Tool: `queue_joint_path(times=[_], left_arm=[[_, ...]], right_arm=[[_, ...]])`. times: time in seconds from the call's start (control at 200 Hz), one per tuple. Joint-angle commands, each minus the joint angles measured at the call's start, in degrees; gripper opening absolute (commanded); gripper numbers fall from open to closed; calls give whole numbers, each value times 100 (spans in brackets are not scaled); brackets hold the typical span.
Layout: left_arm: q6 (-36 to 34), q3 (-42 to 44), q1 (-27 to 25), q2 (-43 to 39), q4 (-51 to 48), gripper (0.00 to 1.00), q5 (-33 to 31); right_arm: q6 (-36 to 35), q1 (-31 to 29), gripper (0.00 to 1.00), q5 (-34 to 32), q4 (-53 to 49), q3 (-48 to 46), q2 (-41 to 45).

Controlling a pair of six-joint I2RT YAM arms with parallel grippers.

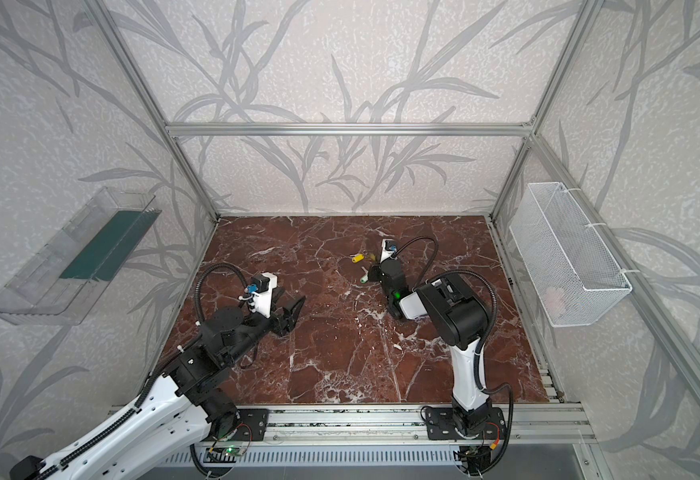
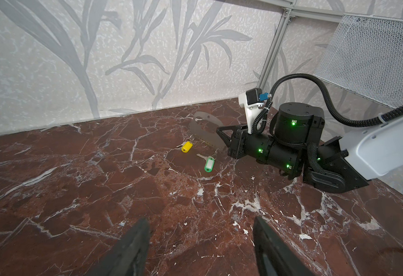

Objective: Put the keys on the keyring
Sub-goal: 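Lower the plate with keys onto the table with the right gripper, then open the right gripper and release the plate on the table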

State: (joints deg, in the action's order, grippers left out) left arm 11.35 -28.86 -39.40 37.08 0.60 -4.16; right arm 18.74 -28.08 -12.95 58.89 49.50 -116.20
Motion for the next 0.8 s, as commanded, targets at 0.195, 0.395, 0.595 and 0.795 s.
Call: queue_joint_path(times=[0.195,0.395,0.595,0.795], left_arm=[[157,-171,-17,99,195,69,-5],[174,-202,-16,160,253,68,12],[188,-199,-21,116,248,68,12],[172,-199,-18,38,181,69,5]], right_arm=[[292,385,0,189,297,-269,96],[386,494,0,267,-57,-209,183],[455,505,13,150,-241,-201,247],[499,531,19,-41,-327,-247,325]])
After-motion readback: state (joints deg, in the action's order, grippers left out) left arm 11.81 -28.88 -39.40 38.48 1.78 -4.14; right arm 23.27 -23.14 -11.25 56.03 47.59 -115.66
